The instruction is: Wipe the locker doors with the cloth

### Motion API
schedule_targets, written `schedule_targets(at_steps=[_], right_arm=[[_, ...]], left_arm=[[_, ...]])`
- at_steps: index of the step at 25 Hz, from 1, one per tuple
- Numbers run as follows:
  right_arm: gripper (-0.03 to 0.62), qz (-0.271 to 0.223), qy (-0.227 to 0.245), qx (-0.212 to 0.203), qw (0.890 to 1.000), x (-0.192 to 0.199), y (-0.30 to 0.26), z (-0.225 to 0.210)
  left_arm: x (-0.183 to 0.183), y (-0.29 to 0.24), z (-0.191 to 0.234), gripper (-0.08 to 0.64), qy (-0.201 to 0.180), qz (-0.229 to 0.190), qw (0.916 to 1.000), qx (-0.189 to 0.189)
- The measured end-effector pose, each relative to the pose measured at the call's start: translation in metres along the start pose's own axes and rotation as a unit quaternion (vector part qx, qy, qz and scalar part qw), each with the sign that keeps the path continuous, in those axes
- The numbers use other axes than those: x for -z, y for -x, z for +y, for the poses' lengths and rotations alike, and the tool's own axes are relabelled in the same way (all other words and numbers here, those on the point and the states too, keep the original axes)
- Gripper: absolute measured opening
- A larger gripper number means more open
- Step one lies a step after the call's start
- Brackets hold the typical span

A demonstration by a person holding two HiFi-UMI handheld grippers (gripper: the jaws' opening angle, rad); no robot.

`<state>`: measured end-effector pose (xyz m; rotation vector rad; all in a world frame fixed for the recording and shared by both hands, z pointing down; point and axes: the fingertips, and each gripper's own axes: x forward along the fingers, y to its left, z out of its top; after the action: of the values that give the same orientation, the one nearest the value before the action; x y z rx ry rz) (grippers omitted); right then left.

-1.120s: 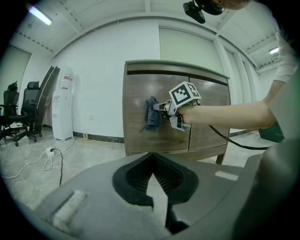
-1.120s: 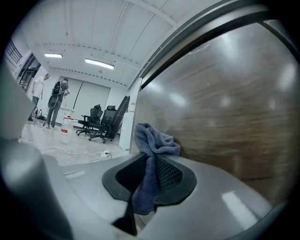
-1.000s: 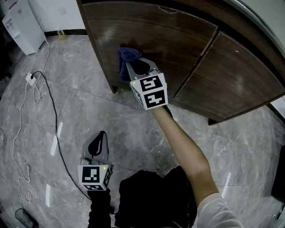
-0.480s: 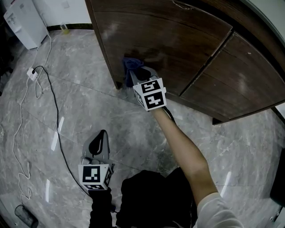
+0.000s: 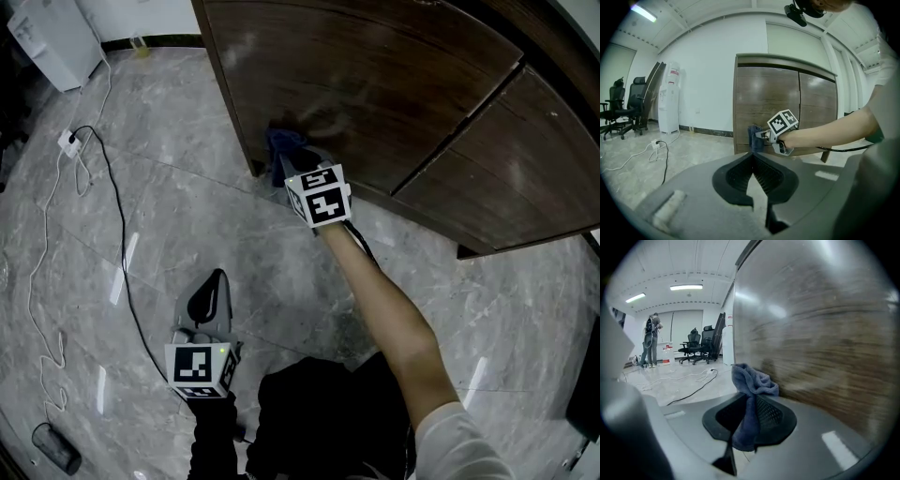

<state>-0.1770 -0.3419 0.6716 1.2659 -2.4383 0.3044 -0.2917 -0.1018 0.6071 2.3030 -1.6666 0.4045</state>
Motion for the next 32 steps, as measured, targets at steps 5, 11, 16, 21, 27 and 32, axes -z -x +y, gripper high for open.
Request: schedule_targets(at_steps=[5, 11, 16, 21, 27, 32], right_arm=[[0.063, 0.011, -0.017, -0.002, 1.0, 0.003, -0.004, 0.003], [0.063, -0.023, 0.016, 0.0, 1.0, -0.035, 0.009, 0.006], [0.063, -0.067, 0.047, 0.008, 0.997, -0.088, 0.029, 0.01], [0.063, -0.106, 0.056, 0.008, 0.993, -0.147, 0.053, 0.01], [0.062, -0.143, 0.061, 0.005, 0.988, -0.209, 0.075, 0.014], [0.063, -0.168, 0.087, 0.007, 0.982, -0.255, 0.091, 0.018]], left_arm=[[-0.003, 0.001, 0.005, 0.002, 0.001, 0.008, 0.9999, -0.009], [-0.002, 0.002, 0.004, 0.002, -0.001, 0.004, 1.0, -0.009], [-0.002, 0.005, 0.001, 0.002, 0.004, 0.001, 1.0, -0.006], [-0.01, 0.009, 0.0, 0.002, 0.003, -0.007, 1.0, -0.006], [-0.018, 0.014, -0.001, 0.002, 0.0, -0.013, 0.9999, -0.008], [-0.022, 0.019, -0.001, 0.002, -0.002, -0.017, 0.9998, -0.009]])
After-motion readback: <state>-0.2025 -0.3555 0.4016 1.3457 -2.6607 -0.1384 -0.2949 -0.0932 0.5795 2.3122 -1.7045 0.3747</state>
